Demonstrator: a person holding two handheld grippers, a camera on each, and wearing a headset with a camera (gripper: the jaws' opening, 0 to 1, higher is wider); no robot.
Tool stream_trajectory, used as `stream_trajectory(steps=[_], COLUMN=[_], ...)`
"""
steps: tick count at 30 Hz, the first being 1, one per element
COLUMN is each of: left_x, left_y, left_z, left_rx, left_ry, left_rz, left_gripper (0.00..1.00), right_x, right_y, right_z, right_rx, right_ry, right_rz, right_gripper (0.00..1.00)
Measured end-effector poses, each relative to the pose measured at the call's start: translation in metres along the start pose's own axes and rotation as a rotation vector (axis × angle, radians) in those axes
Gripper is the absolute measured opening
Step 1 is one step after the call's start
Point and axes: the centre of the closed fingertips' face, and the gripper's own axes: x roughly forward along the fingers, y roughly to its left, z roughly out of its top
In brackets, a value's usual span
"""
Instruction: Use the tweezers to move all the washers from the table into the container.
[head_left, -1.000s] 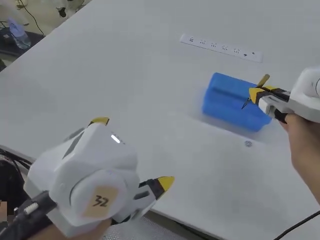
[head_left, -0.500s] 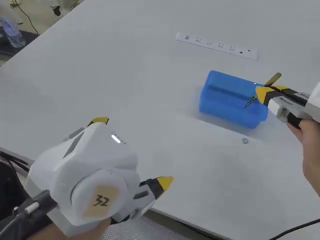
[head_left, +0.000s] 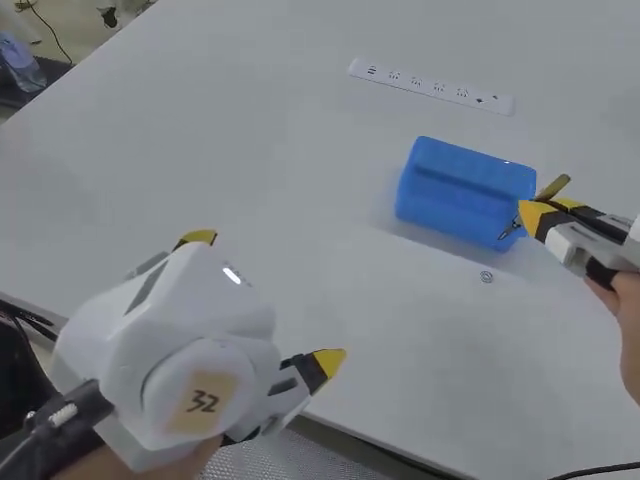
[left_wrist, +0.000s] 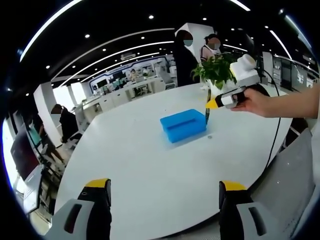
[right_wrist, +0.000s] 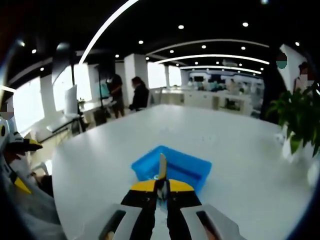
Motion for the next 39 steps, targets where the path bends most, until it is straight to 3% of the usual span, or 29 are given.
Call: stream_trajectory(steps=[10,25,32,39], left_x=[-0.001,0.001,0.002,0.002], left_y=[0.001,0.002,0.000,-0.001], left_z=[-0.002,-0.005,-0.003,-0.001], left_rx=[0.002,0.011,0.017,0.029], left_ry=[0.005,0.017,0.014,0.010], left_rz=[0.004,0.001,-0.001,-0.004], left_gripper=[0.91,0.91,0.91,0.91], right_x=[0.008,0.022,0.021,0.020], right_y=[-0.009,-0.011,-0.013,-0.014], right_z=[-0.032,-0.050,-0.050,-0.049], right_rx=[0.013,-0.008,-0.014,-0.012], right_ry=[0.066,0.112,0.087,0.111], right_rz=[-0.028,-0.034,-0.046,-0.043], right_gripper=[0.04,0.04,0.03,0.03])
